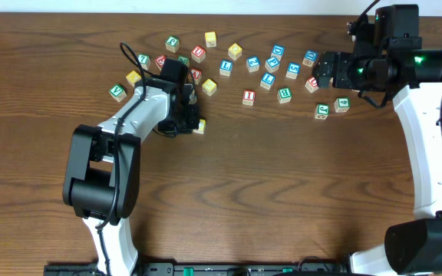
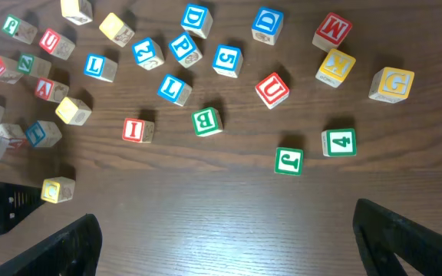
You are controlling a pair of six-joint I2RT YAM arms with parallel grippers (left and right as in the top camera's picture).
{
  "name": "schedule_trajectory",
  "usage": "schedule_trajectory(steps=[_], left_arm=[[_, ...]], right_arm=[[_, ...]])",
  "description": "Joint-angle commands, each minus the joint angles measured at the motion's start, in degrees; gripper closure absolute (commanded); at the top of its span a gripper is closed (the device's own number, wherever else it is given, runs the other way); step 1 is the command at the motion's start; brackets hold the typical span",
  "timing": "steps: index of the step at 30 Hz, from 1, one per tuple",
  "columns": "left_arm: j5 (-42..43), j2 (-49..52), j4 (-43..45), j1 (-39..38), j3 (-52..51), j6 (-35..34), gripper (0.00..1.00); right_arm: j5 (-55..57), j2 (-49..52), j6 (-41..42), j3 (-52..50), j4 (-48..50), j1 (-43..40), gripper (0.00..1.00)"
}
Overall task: Spell out CORL
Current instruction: 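Lower the C block onto the table and open the left gripper, then lift the left gripper and move it back over the block cluster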
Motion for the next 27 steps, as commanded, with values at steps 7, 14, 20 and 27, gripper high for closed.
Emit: schedule_trajectory(steps=[7,14,20,27], left_arm=[[0.68,0.22,0.07,-1.90,-0.50,-2.05,0.92],[-0.44,0.22,0.74,-2.36,-0.50,-2.05,0.92],[-1.46,0.22,1.66,-2.27,-0.50,-1.62,0.92],[-1.44,0.22,4.87,-2.29,-0.50,-0.48,0.92]], right_arm=[[0.20,0.13,-0.20,0.37,0.11,0.28,0.01],[0.20,0.13,-0.22,0.37,0.09,0.28,0.01],[0.20,0.13,-0.22,0.37,0.11,0.28,0.01],[0.20,0.13,-0.22,0.37,0.11,0.28,0.01]])
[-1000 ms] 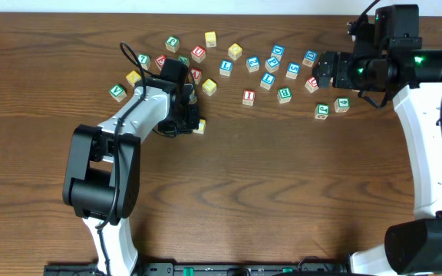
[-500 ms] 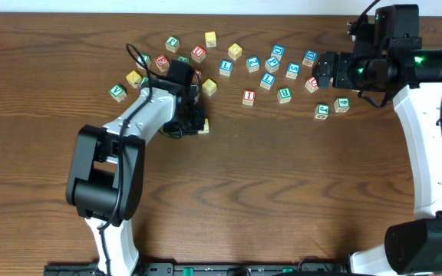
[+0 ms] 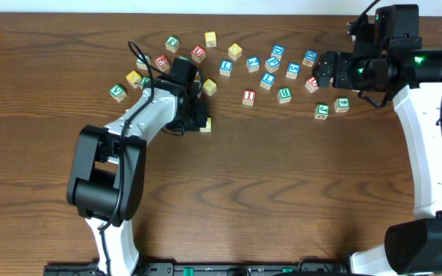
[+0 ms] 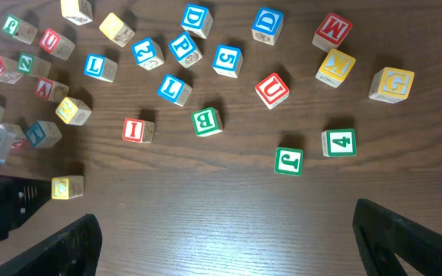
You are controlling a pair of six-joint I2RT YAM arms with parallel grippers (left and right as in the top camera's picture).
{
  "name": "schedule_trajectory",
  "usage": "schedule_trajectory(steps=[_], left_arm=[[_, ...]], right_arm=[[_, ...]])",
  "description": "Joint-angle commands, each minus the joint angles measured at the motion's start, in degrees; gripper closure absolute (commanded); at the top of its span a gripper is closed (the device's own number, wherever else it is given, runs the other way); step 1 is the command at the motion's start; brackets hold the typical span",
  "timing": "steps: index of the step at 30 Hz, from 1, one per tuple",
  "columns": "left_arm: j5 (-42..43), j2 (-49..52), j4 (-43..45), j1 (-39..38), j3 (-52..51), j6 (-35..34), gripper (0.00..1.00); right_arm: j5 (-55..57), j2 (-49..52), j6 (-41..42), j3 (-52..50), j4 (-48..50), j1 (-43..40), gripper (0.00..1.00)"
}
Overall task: Spell out CORL
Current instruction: 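Lift the left gripper and move it back over the block cluster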
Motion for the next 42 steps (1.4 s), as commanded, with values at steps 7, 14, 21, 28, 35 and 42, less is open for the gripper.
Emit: schedule_trajectory(steps=[7,14,21,28,35,42], left_arm=[[-0.74,0.22,0.72,0.31,-0.50,2.01,0.93],[-0.76,0.22,0.68,0.31,-0.50,2.01,0.92],[-0.76,-0.37,0.24,1.66,-0.07,2.01,0.92],[-0.74,-4.28,-2.23,6.05,2.08,2.47,0.92],[-0.79,-11.13,-4.13,9.29,2.08,3.56,0.92],[-1.55,-18.25,-4.96,10.34,2.08,5.05,0.92]], right_arm=[[0.20,0.13,-0.22,0.37,0.09,0.28,0.01],[0.20,0.13,-0.22,0.37,0.09,0.28,0.01],[0.68,0.13,-0.22,0.37,0.09,0.28,0.01],[1.51,0.13,-0.22,0.37,0.15,0.28,0.01],[1.53,0.13,-0.22,0.37,0.13,0.28,0.01],[1.53,0.13,-0.22,0.35,0.13,0.28,0.01]])
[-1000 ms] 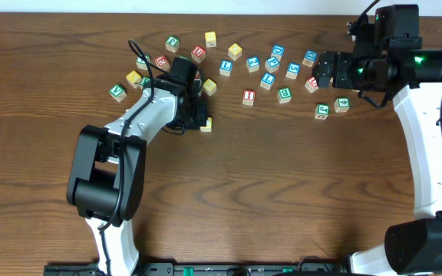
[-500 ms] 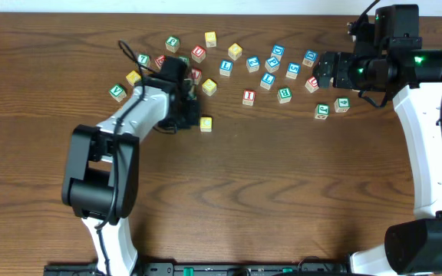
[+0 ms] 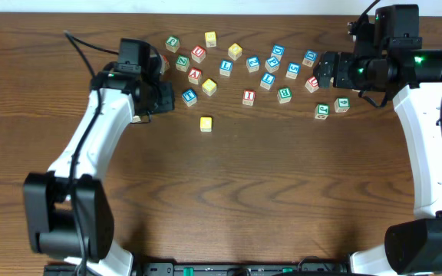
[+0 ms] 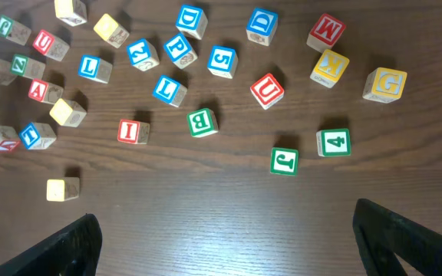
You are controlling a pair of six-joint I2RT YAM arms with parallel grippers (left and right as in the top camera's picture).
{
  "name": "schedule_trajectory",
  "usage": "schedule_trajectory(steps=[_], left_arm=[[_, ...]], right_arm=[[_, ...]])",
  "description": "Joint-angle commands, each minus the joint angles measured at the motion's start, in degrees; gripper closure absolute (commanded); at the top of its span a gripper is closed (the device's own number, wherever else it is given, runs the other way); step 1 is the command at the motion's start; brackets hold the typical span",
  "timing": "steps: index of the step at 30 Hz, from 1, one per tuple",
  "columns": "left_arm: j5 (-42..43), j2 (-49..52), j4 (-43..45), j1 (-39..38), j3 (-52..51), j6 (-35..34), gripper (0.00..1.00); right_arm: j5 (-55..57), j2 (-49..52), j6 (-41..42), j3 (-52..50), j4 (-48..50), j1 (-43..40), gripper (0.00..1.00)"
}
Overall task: Spell out CORL
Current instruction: 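Lift the left gripper and move it back over the block cluster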
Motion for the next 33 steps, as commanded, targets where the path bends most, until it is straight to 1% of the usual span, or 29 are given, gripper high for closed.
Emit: schedule_trajectory(steps=[1,7,10,14,17,21,28,33], left_arm=[[-1.77,-3.72,-0.57,0.28,1.92,1.60,0.92],[-1.73,-6.75,-0.92,0.26,1.92,1.33,0.92],[-1.73,-6.32,-0.72,-0.48,1.90,-0.48,0.92],[-1.79,-4.59,1.16,-3.34,1.90,-1.77,0.92],[-5.33,-2.75,3.15,-6.25,1.92,-4.55,0.92],[-6.47,0.57,5.62,-8.57,2.67,-5.20,0.93],[-6.47,10.49,1.53,-9.40,12.26,-4.63,0.92],[-6.47,13.94,0.44,-10.54,13.79,-3.67,0.93]], right_arm=[[0.68,0.13,-0.17,0.35,0.13,0.28,0.01],[0.61,0.13,-0.15,0.35,1.53,0.28,0.01],[0.61,0.13,-0.15,0.35,2.64,0.28,0.01],[0.61,0.13,-0.13,0.35,3.56,0.28,0.01],[0.61,0.13,-0.13,0.35,3.91,0.28,0.01],[0.61,0.13,-0.15,0.35,3.91,0.28,0.01],[0.61,0.13,-0.15,0.35,3.54,0.28,0.01],[0.61,0.13,-0.15,0.33,3.15,0.28,0.01]])
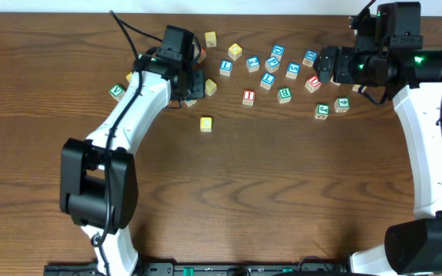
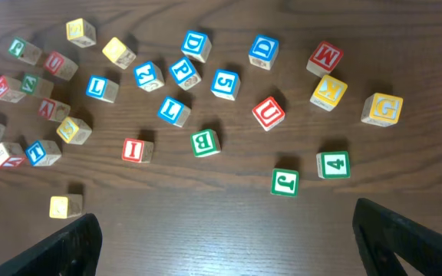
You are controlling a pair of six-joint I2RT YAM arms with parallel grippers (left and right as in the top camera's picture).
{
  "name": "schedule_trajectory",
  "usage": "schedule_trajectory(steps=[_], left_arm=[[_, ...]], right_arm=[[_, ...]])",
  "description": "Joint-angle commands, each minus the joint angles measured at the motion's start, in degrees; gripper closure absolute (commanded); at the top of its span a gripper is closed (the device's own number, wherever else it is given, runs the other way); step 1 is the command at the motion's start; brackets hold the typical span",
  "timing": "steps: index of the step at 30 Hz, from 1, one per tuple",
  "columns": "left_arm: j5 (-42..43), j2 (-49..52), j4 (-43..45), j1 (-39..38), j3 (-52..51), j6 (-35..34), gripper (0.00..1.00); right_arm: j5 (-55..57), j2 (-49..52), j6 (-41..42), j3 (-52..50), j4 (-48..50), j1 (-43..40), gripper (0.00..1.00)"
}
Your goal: Spell out CORL
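Lettered wooden blocks lie scattered across the far half of the table. One small yellow block [image 1: 206,123] [image 2: 65,205] sits alone in front of them, its letter unreadable. Two blue L blocks [image 2: 173,110] [image 2: 98,87] lie in the scatter. My left gripper [image 1: 188,88] is down at the left end of the scatter, by the blue T block [image 2: 38,152]. The arm hides its jaws. My right gripper [image 2: 229,245] hangs high over the right end, open and holding nothing.
Nearby lie a green B [image 2: 205,142], red I [image 2: 133,149], red U [image 2: 268,112], green J [image 2: 285,182], green 4 [image 2: 334,164] and yellow G [image 2: 382,109]. A green V [image 1: 117,92] sits far left. Bare wood fills the near half.
My left gripper was left of the scatter and is now further right, on its left cluster by the blue T. The lone yellow block stayed put. The right wrist view shifted slightly.
My left gripper was at a yellow C block in front of the scatter, then with it slightly further right. Later the gripper was away to the left and the C block lay alone. Now the gripper is back in the cluster. The right gripper stayed open.
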Motion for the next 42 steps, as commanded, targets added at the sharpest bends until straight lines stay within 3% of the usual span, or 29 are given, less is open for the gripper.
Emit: schedule_trajectory(steps=[1,11,42], left_arm=[[-0.68,2.01,-0.85,-1.25,1.53,0.74,0.92],[-3.48,5.27,-1.68,-4.87,1.14,0.63,0.92],[-3.45,8.79,-0.90,-4.92,-0.96,0.09,0.92]], right_arm=[[0.63,0.13,-0.17,0.33,-0.31,0.28,0.01],[0.63,0.15,-0.17,0.33,-1.22,0.28,0.01],[0.63,0.15,-0.20,0.31,-2.89,0.28,0.01]])
